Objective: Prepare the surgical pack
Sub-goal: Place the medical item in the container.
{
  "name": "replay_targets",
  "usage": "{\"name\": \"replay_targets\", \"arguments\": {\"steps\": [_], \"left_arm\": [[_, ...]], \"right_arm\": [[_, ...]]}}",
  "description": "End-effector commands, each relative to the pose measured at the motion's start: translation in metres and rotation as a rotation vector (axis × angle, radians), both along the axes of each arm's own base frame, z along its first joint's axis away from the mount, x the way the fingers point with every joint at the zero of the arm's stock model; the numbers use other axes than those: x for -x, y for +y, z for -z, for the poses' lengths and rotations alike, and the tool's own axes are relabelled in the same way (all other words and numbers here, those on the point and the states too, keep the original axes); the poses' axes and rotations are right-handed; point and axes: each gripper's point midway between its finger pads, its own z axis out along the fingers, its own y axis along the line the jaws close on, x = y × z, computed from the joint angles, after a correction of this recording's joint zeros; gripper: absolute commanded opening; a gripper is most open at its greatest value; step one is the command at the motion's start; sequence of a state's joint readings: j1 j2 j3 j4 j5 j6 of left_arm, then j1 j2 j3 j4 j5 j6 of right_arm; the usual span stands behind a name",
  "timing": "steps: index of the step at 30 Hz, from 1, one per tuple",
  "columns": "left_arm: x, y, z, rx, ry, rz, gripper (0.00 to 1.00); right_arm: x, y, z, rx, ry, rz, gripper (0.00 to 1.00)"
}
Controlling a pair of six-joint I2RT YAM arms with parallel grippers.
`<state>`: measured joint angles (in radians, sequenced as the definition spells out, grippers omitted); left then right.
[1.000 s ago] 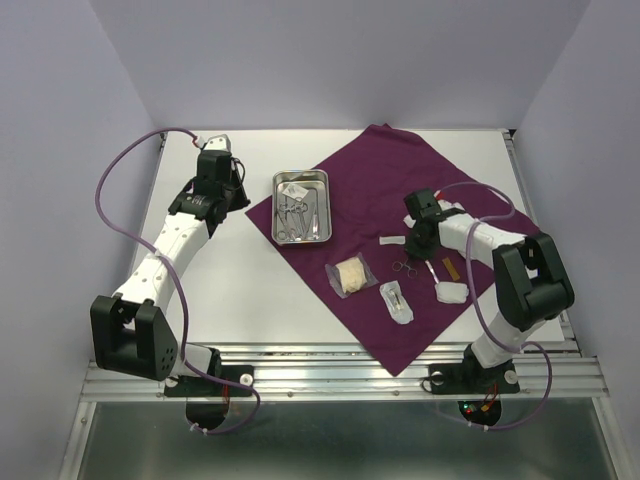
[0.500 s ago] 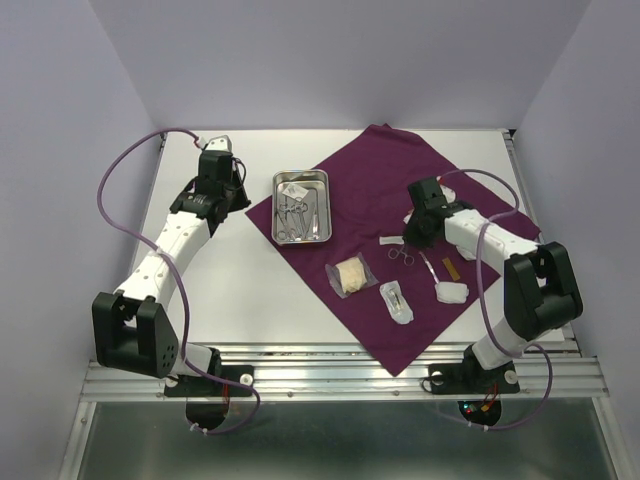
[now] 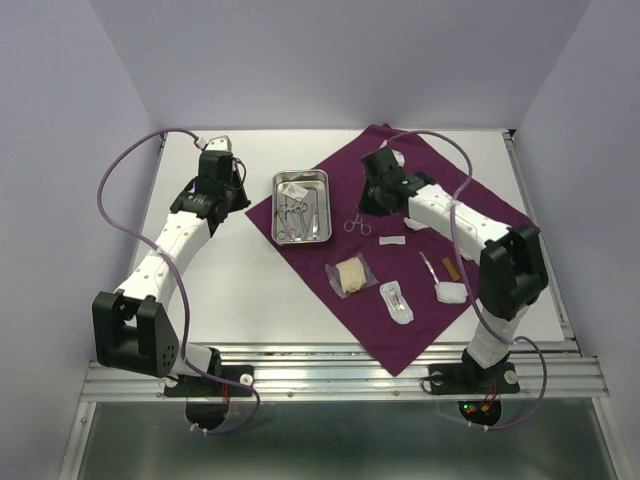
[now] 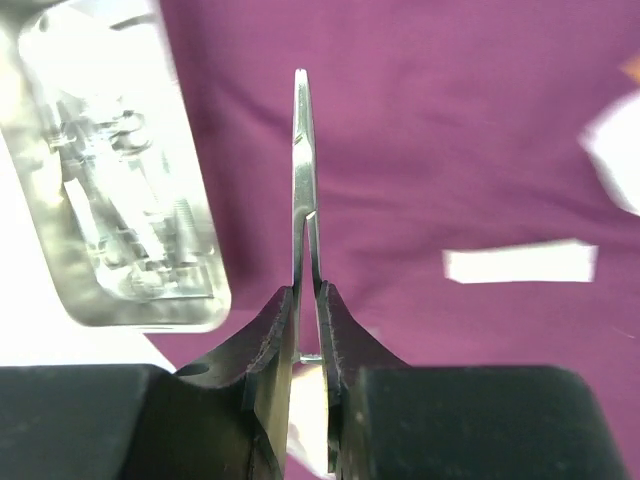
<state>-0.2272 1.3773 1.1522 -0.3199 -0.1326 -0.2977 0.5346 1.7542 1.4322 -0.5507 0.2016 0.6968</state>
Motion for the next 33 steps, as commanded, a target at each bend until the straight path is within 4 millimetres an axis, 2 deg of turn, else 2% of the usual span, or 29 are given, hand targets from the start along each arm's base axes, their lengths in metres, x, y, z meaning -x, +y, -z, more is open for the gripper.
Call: {"name": "replay_targets", "arguments": {"steps": [1, 2, 3, 8, 12, 21, 31, 33], "left_arm": [[-0.005, 0.005, -0.022, 0.000, -0.057, -0.021, 0.33], [-0.004, 0.005, -0.021, -0.002, -0.054, -0.022, 0.33], [-0.004, 0.006, -0.022, -0.004, -0.056, -0.024, 0.33], [-0.001, 0.008, -0.021, -0.010, -0.057, -0.031, 0.33], [0.000, 0.010, -0.021, -0.019, -0.057, -0.033, 0.33], [0.002, 0.010, -0.022, -0.018, -0.061, -0.032, 0.33], [0.003, 0.011, -0.025, -0.021, -0.063, -0.034, 0.33], [0.003, 0.012, -0.025, -0.024, -0.061, -0.033, 0.33]], "right_arm": [[-0.012, 0.056, -0.018, -0.025, -0.050, -0.122, 0.01], [-0.015, 0.066, -0.007, -0.013, -0.033, -0.137, 0.01], [-0.023, 0.080, -0.019, -0.032, -0.064, -0.157, 0.01], [-0.030, 0.129, -0.011, -0.043, -0.059, -0.236, 0.01], [-0.039, 0.146, 0.003, -0.050, -0.042, -0.252, 0.01], [-0.046, 0.153, 0.044, -0.018, 0.012, -0.250, 0.01], [-0.044, 0.173, 0.053, -0.033, 0.029, -0.295, 0.01], [-0.044, 0.176, 0.052, -0.040, 0.030, -0.300, 0.12]]}}
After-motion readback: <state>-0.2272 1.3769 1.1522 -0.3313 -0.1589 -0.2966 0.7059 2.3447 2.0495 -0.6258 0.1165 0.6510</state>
